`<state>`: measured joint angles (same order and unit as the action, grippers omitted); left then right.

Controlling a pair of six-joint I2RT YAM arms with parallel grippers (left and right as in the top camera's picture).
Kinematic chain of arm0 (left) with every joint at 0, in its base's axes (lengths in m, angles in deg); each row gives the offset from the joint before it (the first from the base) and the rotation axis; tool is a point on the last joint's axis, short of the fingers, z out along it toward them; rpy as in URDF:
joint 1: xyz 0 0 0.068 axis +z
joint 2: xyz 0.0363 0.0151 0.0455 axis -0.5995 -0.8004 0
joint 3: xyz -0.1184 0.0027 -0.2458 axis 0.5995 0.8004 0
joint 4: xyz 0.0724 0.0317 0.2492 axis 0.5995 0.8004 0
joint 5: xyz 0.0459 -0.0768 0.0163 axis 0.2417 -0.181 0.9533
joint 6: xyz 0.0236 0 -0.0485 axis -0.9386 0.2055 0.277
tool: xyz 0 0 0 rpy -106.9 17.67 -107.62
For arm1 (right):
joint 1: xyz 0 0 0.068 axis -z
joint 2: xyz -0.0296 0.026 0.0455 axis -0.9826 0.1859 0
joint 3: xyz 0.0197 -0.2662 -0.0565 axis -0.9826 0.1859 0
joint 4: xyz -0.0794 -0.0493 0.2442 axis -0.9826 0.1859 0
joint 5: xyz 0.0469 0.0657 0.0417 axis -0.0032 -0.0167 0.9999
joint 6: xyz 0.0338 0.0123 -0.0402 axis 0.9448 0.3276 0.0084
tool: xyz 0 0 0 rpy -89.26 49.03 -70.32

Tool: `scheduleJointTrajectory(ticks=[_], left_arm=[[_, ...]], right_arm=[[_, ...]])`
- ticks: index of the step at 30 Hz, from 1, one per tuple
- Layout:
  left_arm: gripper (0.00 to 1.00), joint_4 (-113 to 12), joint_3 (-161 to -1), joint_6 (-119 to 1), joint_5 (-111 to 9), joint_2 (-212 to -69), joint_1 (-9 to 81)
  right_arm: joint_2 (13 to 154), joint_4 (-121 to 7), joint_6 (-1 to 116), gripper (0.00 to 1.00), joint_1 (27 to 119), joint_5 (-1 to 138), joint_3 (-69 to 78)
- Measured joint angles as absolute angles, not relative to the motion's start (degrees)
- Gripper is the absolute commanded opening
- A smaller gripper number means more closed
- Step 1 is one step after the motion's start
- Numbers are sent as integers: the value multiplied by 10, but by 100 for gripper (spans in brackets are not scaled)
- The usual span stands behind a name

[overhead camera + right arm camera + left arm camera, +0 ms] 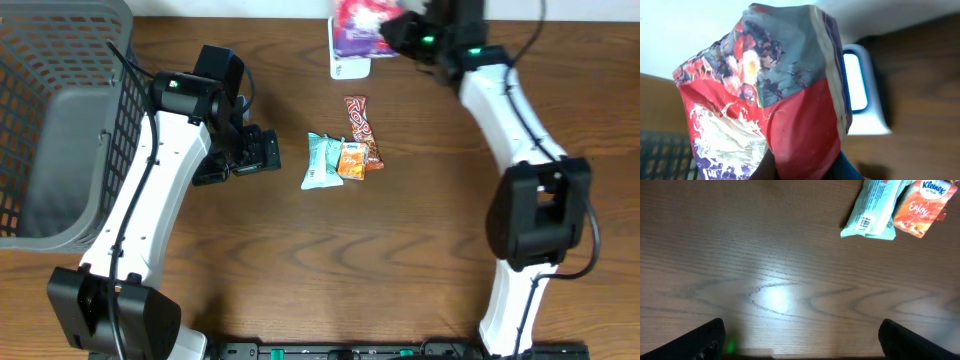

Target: Scan the item barcode

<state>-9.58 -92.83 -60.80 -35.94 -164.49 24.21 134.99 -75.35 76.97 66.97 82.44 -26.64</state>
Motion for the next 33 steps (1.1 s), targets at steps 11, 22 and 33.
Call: scheduleJointTrajectory(ticks=[11, 22, 33], left_arm=[[98, -96, -928, -608, -360, -1645, 242], [98, -95, -928, -608, -360, -1645, 242], [98, -96, -928, -608, -360, -1645, 242]], right_arm=[[1359, -743, 797, 1, 631, 670, -266], [1347, -485, 721, 1, 850, 638, -267], [1340, -348, 635, 99, 1077, 601, -267]])
